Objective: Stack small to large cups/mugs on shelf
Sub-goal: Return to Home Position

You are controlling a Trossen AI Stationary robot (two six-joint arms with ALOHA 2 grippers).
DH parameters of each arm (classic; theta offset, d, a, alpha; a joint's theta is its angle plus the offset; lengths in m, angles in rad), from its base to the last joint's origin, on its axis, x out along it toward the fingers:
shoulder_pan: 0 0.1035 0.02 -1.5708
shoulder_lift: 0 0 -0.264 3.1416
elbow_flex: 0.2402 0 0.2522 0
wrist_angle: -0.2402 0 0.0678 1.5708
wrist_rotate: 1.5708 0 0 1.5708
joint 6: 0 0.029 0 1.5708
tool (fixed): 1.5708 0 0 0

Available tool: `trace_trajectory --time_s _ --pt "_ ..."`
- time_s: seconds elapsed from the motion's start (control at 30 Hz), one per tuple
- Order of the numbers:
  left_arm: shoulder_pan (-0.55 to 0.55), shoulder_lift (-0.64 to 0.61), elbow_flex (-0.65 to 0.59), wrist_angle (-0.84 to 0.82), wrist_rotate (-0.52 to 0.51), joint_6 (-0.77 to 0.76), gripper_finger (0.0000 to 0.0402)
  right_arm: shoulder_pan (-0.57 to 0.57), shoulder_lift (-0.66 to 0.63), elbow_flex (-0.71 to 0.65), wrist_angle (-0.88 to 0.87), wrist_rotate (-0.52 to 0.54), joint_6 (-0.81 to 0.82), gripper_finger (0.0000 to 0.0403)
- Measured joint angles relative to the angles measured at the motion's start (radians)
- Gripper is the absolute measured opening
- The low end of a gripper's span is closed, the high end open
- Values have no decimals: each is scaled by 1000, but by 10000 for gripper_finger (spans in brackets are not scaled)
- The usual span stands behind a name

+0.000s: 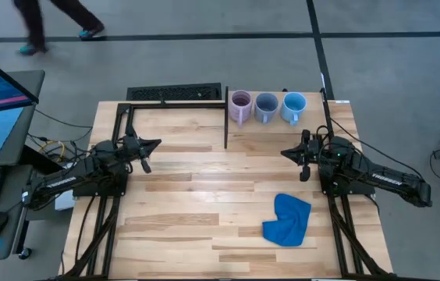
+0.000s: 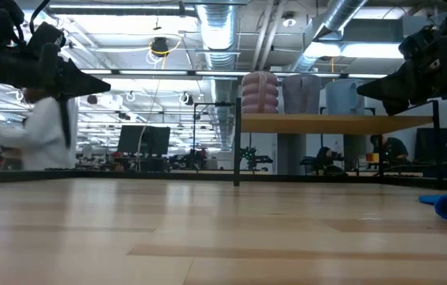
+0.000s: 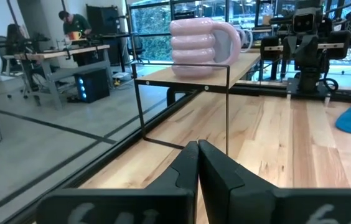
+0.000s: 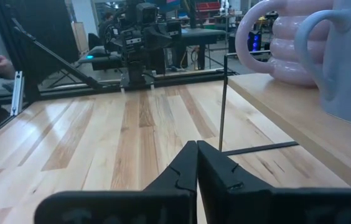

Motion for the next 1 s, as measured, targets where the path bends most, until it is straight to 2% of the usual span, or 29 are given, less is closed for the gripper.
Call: trace_trajectory --time_s 1.0 --pt "0 0 0 0 0 -9 2 0 0 0 0 0 0 33"
